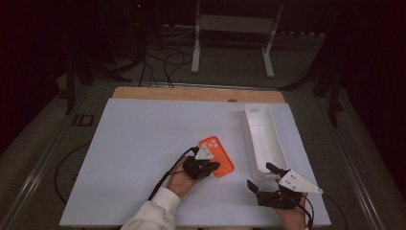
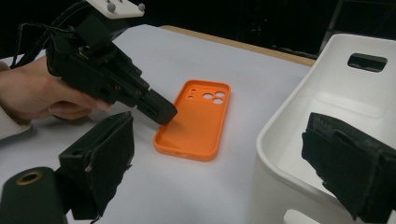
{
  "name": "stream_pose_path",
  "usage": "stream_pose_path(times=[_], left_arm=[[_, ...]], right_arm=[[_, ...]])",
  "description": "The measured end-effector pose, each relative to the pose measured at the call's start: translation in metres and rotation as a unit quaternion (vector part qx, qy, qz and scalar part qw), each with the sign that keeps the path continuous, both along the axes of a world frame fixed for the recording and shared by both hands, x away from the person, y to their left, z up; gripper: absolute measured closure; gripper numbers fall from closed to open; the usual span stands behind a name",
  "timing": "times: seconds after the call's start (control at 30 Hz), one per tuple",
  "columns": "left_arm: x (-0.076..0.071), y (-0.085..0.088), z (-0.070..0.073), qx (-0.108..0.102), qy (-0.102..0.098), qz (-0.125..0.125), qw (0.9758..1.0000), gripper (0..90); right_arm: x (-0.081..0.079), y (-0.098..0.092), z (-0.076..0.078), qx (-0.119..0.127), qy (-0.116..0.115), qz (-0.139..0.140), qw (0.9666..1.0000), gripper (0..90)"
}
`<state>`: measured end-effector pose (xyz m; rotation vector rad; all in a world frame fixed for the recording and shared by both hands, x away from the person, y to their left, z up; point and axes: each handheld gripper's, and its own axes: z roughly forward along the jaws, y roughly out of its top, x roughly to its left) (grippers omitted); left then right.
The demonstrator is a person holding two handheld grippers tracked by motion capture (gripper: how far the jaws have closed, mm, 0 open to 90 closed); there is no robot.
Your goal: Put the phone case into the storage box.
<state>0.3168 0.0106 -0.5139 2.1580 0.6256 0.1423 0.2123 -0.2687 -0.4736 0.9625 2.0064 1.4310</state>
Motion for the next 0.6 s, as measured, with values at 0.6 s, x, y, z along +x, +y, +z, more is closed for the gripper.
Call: stream_pose_path(times=[0.6], left_arm=[[-0.003,-0.012,-0.011,0.023,0.024,-0.014,0.9993,90.0]], right_arm=[[0.000,0.001,-0.001,-0.003,0.001,0.000,1.0000,9.3]])
